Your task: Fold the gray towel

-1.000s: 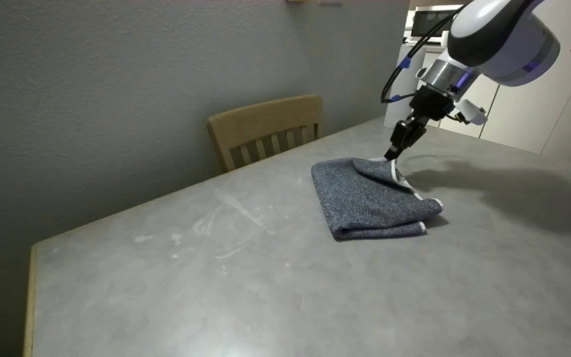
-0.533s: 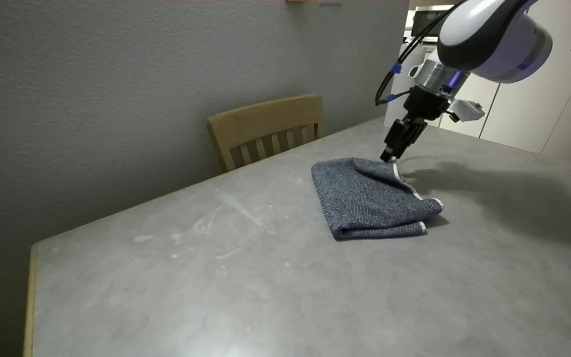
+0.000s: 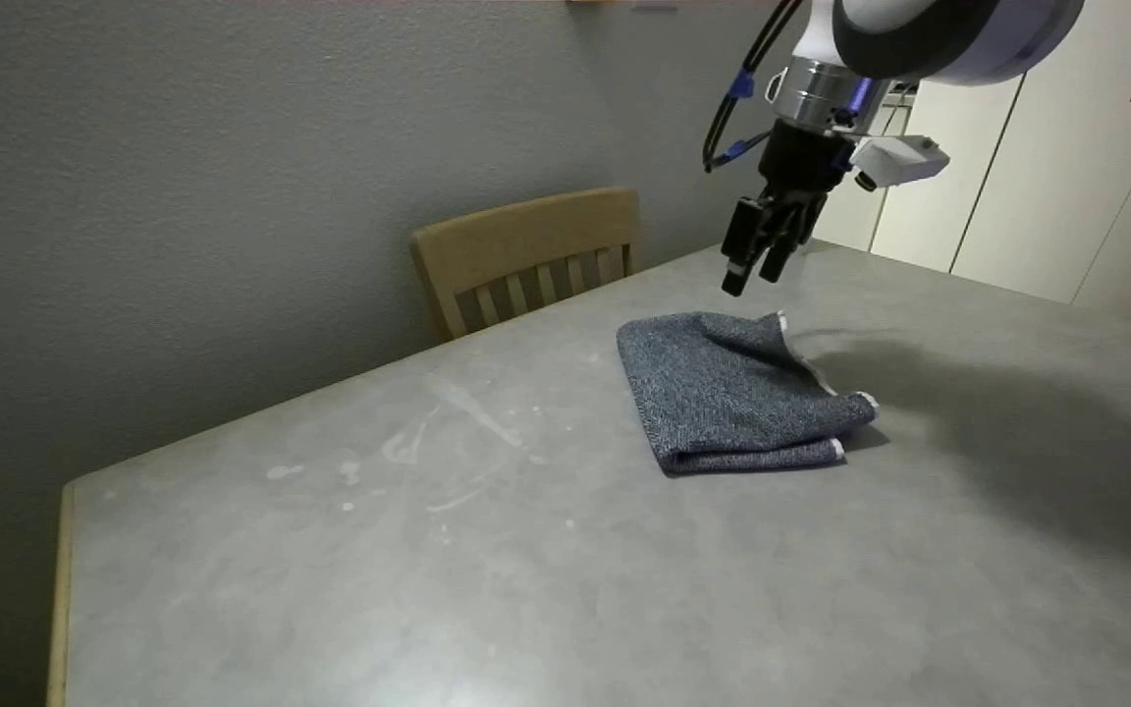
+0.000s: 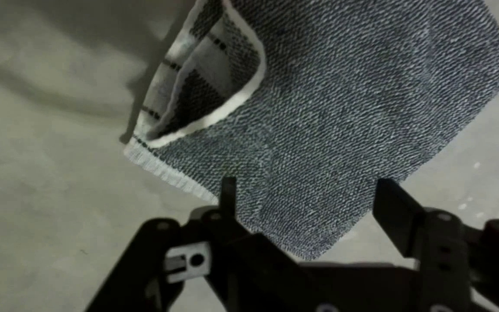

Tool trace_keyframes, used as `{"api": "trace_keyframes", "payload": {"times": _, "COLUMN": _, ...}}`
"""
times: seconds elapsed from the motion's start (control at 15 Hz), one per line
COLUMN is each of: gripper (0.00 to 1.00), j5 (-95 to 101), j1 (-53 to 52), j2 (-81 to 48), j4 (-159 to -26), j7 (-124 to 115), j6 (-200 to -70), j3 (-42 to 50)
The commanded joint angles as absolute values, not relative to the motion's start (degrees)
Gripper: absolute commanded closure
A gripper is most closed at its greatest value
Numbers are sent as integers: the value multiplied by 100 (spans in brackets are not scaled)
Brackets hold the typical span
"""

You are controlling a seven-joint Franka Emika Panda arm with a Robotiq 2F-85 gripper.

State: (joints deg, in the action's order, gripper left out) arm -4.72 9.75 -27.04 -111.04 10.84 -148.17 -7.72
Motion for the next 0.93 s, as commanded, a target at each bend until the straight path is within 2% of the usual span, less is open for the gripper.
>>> {"api": "trace_keyframes", "payload": {"times": 0.0, "gripper": 50, "j5": -430, "j1": 461, "j2": -2625, "j4": -11065, "j7": 88, "j6": -14094, "j3": -271}}
{"api": "trace_keyframes", "payload": {"times": 0.2, "gripper": 72, "j5": -771, "j1": 384, "j2": -2659, "j4": -11055, "j7": -495, "j6": -13579, "j3": -191}}
{"api": "trace_keyframes", "payload": {"times": 0.47, "gripper": 98, "j5": -613, "j1": 198, "j2": -2705, "j4": -11134, "j7": -973, "j6": -13752, "j3": -11}}
{"api": "trace_keyframes", "payload": {"times": 0.87, "gripper": 100, "j5": -539, "j1": 89, "j2": -2921, "j4": -11092, "j7": -1076, "j6": -13840, "j3": 128}}
